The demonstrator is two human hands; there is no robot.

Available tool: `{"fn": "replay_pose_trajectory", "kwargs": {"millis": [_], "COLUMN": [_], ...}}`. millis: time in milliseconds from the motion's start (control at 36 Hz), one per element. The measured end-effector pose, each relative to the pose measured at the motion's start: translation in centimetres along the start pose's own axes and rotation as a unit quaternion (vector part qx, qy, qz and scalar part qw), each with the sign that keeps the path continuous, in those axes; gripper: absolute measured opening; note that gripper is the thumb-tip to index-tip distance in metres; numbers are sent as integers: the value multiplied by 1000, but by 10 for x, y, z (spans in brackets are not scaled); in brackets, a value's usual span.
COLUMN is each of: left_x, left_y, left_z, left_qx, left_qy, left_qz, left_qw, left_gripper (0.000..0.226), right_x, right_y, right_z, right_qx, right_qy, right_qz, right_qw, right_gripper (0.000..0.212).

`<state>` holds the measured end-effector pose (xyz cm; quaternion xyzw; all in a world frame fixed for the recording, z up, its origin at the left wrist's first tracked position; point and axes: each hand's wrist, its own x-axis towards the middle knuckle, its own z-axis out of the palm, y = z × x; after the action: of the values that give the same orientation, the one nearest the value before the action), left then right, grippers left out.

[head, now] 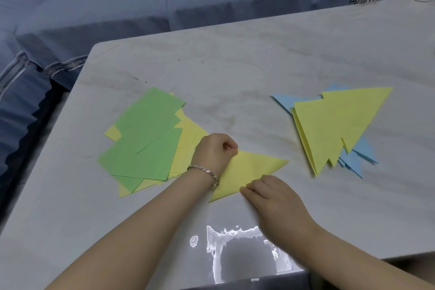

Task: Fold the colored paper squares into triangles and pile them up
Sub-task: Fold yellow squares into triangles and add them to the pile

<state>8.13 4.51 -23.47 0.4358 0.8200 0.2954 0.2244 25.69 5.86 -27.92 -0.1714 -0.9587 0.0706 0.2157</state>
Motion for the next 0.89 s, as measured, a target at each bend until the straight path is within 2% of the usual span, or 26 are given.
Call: {"fn": "replay_pose_trajectory", "kwargs": {"millis": [111, 194, 333, 444, 583, 778, 889], "left_x": [0, 0, -1, -1, 0, 1, 2], "left_y": [-1, -2, -2, -2, -1, -2, -2], "left_z": [0, 0, 0, 0, 0, -1, 0], "left_qx": [1, -3, -6, -11, -10, -19, -22], "left_qy": [-1, 1, 3, 4, 6, 9, 7], "left_qz": [3, 6, 8, 5, -2, -4, -11], "left_qw": [1000, 1000, 1000, 1000, 1000, 1000, 1000], "left_gripper": [9, 9, 9, 9, 9, 8, 8], "right_x": [-4, -6, -12, -13, -10, -5, 5], "right_y": [8, 18, 48, 51, 31, -11, -32], "right_z": [0, -4, -18, -19, -16, 1, 7], "right_qx": [-19, -42, -96, -104, -134, -15, 18], "right_qy": [29, 41, 46, 40, 28, 17, 18], "right_qz": [18, 48, 128, 141, 166, 73, 27], "right_qw": [999, 997, 986, 984, 976, 997, 999], "right_gripper": [36, 44, 40, 37, 48, 52, 47]}}
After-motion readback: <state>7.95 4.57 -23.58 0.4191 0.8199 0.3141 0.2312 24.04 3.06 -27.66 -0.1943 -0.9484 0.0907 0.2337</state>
